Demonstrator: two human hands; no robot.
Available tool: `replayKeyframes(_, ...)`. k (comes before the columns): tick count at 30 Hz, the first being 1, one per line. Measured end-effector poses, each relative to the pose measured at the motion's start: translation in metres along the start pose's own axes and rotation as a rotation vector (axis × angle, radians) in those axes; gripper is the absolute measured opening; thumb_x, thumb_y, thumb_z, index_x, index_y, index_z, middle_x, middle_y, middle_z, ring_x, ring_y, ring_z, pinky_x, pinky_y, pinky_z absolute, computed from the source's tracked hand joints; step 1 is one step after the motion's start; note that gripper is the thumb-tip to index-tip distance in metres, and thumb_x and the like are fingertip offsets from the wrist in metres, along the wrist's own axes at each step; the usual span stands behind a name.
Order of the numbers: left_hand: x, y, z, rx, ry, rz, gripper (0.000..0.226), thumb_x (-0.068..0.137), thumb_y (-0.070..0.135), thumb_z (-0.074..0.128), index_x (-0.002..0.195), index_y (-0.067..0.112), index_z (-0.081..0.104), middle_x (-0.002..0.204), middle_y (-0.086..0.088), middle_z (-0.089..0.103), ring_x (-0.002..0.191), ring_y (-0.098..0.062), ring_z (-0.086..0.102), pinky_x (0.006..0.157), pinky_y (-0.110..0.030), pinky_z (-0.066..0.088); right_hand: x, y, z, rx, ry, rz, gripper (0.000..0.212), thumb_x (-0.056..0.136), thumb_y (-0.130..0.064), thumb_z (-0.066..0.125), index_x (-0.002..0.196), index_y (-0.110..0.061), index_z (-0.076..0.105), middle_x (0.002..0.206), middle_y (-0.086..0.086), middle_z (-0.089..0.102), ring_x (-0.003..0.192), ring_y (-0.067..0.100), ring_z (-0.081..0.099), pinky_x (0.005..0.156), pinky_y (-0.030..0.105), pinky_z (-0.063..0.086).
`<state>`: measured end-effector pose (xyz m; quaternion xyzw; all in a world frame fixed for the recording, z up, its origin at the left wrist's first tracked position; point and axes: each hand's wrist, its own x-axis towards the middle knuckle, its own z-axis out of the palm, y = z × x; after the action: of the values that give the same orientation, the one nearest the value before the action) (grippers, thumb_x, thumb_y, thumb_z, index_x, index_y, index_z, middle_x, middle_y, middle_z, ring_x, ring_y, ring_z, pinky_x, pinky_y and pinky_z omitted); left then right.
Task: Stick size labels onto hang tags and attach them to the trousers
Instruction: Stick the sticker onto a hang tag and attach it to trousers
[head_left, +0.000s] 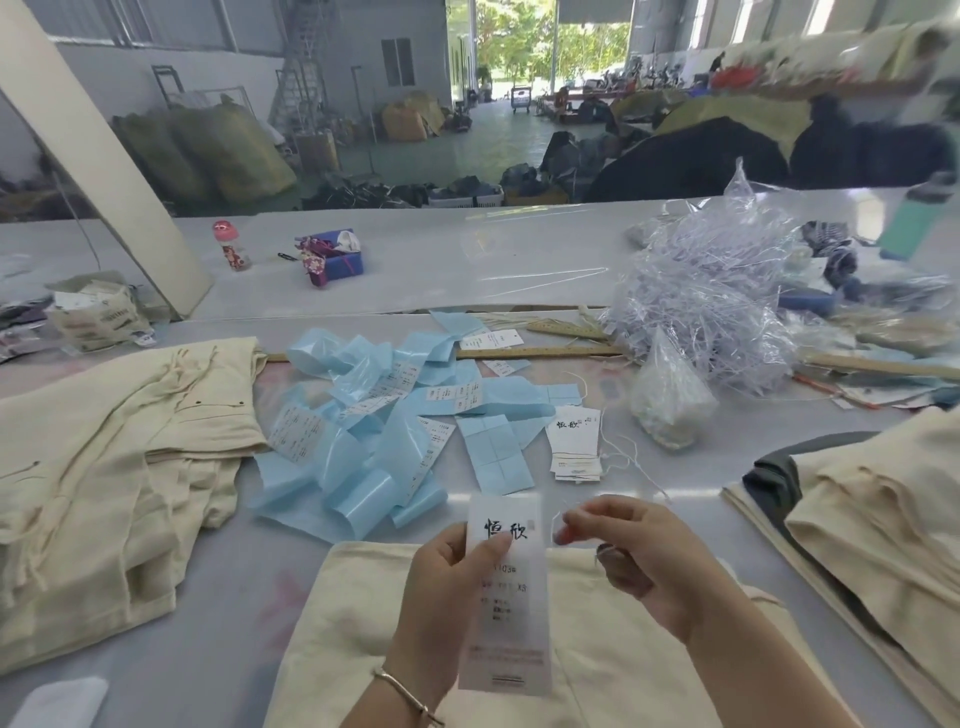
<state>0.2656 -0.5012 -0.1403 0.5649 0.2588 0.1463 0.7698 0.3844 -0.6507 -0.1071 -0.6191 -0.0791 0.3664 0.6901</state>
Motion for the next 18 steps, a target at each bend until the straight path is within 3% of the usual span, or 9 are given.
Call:
replayKeyframes(1,-0.003,0.001,-0.005,0.052,0.012,0.055,0.031,0.069,0.023,0.076,0.09,0.0,0.071,0.08,-0.019,0.067,0.068,-0.026,0.059,0.06,-0.035,0.051,-0.008,-0.001,0.003,-0.012,-0.023,-0.011,0.014,0.077,-0.012,0.07,0.084,-0.002,0.064,0.073,0.016,0.068,0.039,0.008,0.018,0.037,0.016,0.017)
replayKeyframes(5,-0.013,0.005,-0.018,0.148,-0.009,0.185,0.031,0.065,0.015,0.075,0.092,0.004,0.065,0.082,-0.014,0.072,0.071,-0.025,0.066,0.063,-0.034,0.056,-0.03,0.001,0.024,-0.141,0.076,-0.118,0.006,0.082,-0.007,0.069,0.078,-0.005,0.066,0.05,-0.002,0.046,0.04,0.008,0.025,0.039,0.015,0.02)
replayKeyframes(7,-0.016,0.004,-0.022,0.184,-0.063,0.219,0.036,0.067,0.012,0.073,0.102,0.012,0.063,0.086,-0.011,0.074,0.075,-0.027,0.069,0.067,-0.036,0.057,-0.038,0.005,0.041,-0.273,0.152,-0.206,0.009,0.08,-0.011,0.073,0.072,-0.009,0.069,0.05,-0.006,0.047,0.045,0.008,0.034,0.044,0.014,0.028)
replayKeyframes(10,-0.02,0.003,-0.025,0.244,-0.091,0.273,0.033,0.072,0.014,0.067,0.104,0.018,0.067,0.084,-0.009,0.074,0.074,-0.024,0.07,0.067,-0.036,0.056,-0.045,0.011,0.06,-0.545,0.25,-0.323,0.014,0.078,-0.025,0.075,0.068,-0.016,0.071,0.045,-0.011,0.046,0.045,0.007,0.035,0.053,0.025,0.03)
replayKeyframes(14,-0.025,0.005,-0.033,0.328,-0.105,0.367,0.022,0.08,0.022,0.062,0.099,0.019,0.071,0.077,-0.004,0.074,0.069,-0.018,0.069,0.063,-0.035,0.054,-0.051,0.016,0.075,-0.795,0.345,-0.32,0.018,0.078,-0.038,0.072,0.063,-0.027,0.068,0.036,-0.011,0.043,0.037,0.007,0.036,0.048,0.025,0.027)
replayKeyframes(18,-0.029,0.011,-0.044,0.361,-0.114,0.424,0.019,0.083,0.031,0.063,0.099,0.026,0.072,0.081,-0.001,0.076,0.074,-0.023,0.072,0.069,-0.047,0.057,-0.054,0.021,0.091,-0.865,0.429,-0.311,0.02,0.076,-0.038,0.069,0.059,-0.03,0.064,0.039,-0.015,0.046,0.042,0.004,0.043,0.047,0.023,0.027)
